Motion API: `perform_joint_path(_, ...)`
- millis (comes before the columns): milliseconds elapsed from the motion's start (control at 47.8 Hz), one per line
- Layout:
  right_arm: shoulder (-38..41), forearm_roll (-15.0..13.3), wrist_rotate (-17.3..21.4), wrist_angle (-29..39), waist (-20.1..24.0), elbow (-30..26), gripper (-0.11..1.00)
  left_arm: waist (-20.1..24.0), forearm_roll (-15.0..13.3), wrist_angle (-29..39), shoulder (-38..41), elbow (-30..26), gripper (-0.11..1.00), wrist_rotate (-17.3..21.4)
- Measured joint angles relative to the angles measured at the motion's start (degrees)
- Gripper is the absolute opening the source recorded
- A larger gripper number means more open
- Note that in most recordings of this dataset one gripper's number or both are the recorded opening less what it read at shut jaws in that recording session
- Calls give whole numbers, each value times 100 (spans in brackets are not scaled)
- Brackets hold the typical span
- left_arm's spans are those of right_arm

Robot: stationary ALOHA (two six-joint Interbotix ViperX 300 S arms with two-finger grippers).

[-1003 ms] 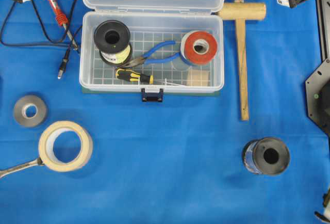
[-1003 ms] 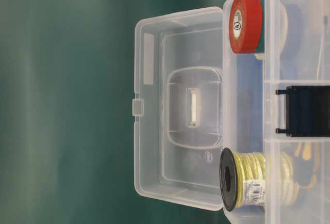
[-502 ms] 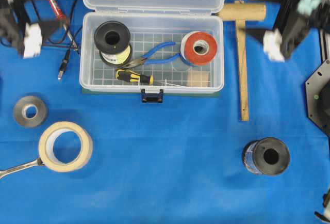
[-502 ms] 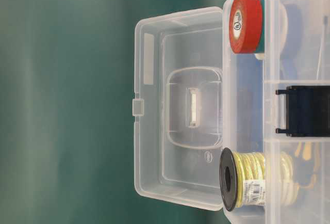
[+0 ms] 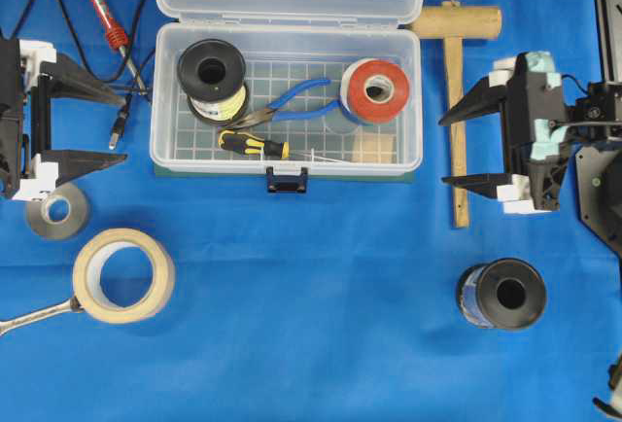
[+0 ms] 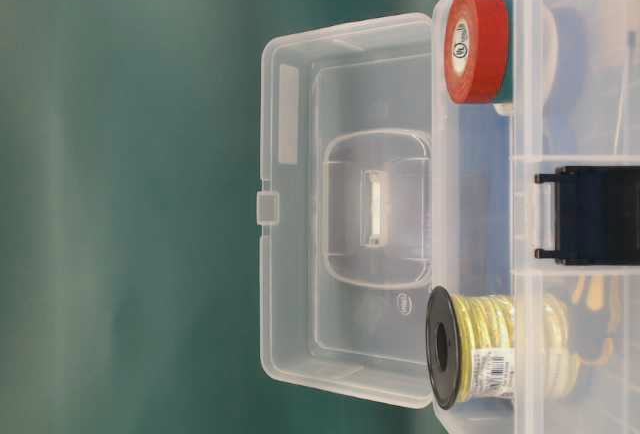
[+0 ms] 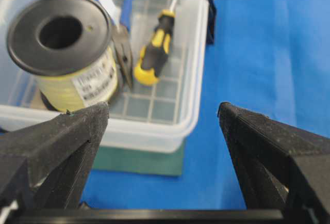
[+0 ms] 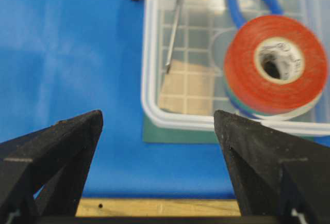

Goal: Open the tool box with both arms.

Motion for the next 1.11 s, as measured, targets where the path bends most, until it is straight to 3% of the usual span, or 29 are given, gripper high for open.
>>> perform_joint_path(251, -281, 0, -9, 132, 9, 26, 85, -123, 0, 220, -396, 44, 90, 0)
perform_joint_path(523, -1512, 0, 26, 483, 18, 589, 85, -281, 9, 457, -1345, 501, 90, 0)
perform_joint_path(732, -2171, 9, 290, 483, 18, 1002, 85, -281, 9, 510, -1854, 703, 90, 0)
perform_joint_path(1108, -1793, 9, 387, 229, 26, 1187, 84, -290, 9, 475, -1969, 861, 90, 0)
